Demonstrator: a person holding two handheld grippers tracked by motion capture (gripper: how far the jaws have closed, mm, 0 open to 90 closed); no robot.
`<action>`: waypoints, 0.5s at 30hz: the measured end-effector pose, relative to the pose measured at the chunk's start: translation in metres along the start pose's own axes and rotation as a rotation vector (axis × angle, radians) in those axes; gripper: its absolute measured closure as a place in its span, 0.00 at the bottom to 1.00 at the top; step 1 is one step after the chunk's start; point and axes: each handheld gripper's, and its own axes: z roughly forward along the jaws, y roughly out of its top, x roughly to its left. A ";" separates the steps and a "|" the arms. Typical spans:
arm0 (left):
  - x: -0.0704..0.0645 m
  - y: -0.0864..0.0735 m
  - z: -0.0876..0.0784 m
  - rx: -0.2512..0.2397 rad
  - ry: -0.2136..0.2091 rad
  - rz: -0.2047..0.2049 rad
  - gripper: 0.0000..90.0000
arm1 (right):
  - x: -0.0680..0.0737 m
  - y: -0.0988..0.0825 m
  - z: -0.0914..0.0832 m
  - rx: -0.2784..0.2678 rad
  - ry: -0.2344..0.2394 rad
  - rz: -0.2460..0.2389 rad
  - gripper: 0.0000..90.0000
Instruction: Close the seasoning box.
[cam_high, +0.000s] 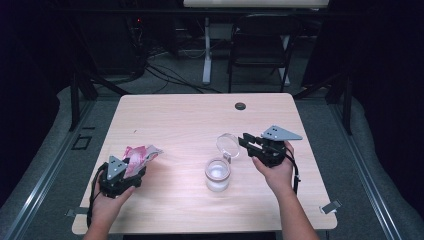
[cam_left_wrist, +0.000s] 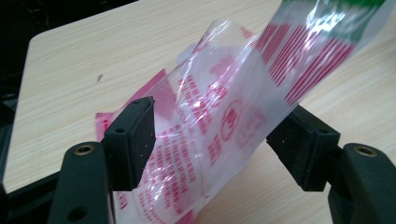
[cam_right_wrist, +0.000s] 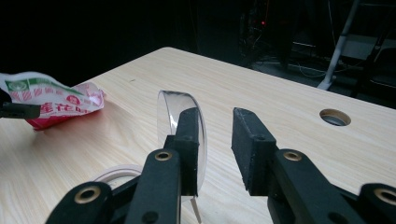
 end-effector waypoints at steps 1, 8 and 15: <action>-0.003 0.001 0.001 0.002 -0.006 0.009 0.37 | 0.000 0.000 0.000 0.002 -0.001 -0.001 0.80; -0.023 0.004 0.010 0.018 -0.074 0.050 0.37 | -0.002 -0.001 0.001 0.011 -0.010 -0.005 0.82; -0.041 0.002 0.020 0.055 -0.119 0.101 0.38 | -0.004 -0.004 0.002 0.022 -0.045 -0.002 0.93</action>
